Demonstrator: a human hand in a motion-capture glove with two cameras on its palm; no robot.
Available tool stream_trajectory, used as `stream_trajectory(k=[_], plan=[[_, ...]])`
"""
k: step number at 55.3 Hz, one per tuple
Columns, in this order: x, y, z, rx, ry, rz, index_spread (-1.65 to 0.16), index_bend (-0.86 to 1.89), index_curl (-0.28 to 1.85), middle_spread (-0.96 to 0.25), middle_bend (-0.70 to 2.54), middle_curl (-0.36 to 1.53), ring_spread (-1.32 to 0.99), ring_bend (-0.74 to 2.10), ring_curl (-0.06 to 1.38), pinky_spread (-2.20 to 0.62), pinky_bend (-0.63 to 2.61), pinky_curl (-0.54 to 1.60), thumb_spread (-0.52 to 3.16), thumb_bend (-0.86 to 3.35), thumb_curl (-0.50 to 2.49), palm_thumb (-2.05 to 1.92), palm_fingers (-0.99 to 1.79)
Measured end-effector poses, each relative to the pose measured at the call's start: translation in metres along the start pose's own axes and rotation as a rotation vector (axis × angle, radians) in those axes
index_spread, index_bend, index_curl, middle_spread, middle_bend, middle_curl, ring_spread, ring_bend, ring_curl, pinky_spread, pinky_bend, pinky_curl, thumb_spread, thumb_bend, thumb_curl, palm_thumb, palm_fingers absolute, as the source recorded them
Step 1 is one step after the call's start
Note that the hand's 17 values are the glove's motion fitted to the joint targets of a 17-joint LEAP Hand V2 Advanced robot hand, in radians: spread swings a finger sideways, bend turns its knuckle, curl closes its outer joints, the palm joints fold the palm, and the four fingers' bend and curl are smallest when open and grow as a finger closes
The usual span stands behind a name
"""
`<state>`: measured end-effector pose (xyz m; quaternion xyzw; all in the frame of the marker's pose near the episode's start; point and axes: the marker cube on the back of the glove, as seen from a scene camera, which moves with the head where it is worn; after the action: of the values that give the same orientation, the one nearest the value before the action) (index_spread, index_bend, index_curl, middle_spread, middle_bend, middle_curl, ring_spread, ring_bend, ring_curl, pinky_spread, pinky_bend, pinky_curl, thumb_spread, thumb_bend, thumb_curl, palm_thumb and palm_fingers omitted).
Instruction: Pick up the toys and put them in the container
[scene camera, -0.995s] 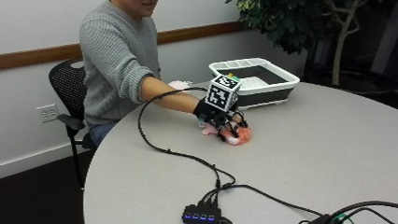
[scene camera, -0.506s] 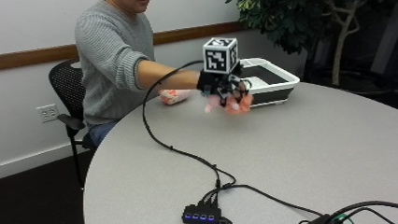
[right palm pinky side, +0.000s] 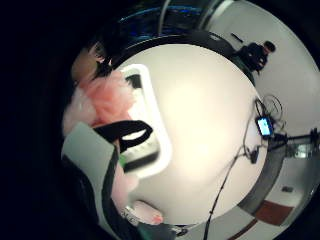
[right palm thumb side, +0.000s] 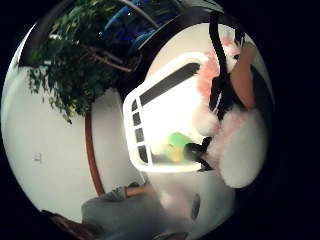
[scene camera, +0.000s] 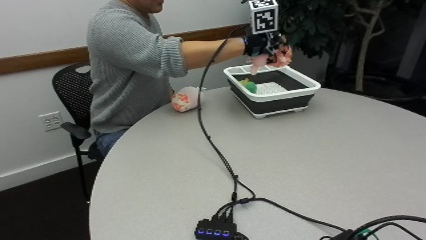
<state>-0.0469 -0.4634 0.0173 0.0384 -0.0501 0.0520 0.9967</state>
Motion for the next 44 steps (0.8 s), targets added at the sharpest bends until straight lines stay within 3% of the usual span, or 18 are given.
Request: stream_trajectory(k=[7,12,17,31,34,39,44], plan=[[-0.051,-0.021,0.014,-0.009,0.003,-0.071,-0.34,0.76,0.85,-0.38,0.34,0.28,-0.54,0.64,0.58,-0.42,1.05,0.41,0.46,0.11,1.06,0.69,0.76],[-0.047,-0.027,0.021,-0.021,0.151,-0.021,-0.34,0.74,0.87,-0.37,0.32,0.3,-0.54,0.62,0.59,-0.42,1.05,0.41,0.45,0.1,1.08,0.69,0.75],[-0.071,-0.027,0.033,-0.051,-0.006,-0.113,-0.35,0.72,0.88,-0.37,0.31,0.31,-0.54,0.61,0.6,-0.42,1.06,0.41,0.44,0.09,1.11,0.69,0.74],[-0.067,-0.022,0.073,-0.202,-0.023,-0.103,-0.4,0.52,0.91,-0.33,0.24,0.36,-0.48,0.59,0.63,-0.41,1.11,0.42,0.55,0.07,1.15,0.65,0.59],[-0.073,-0.02,0.081,-0.289,-0.047,-0.097,-0.4,0.23,0.83,-0.3,0.27,0.38,-0.43,0.53,0.63,-0.34,1.24,0.45,0.74,0.01,1.1,0.52,0.3],[-0.068,-0.014,0.083,-0.337,-0.032,-0.121,-0.42,0.07,0.72,-0.23,0.12,0.35,-0.3,0.45,0.63,-0.2,1.4,0.5,0.95,-0.06,0.97,0.34,-0.11],[-0.069,-0.011,0.078,-0.319,-0.047,-0.114,-0.42,0.09,0.61,-0.19,0.12,0.32,-0.21,0.34,0.56,-0.1,1.44,0.47,1.08,-0.05,0.85,0.24,-0.15]])
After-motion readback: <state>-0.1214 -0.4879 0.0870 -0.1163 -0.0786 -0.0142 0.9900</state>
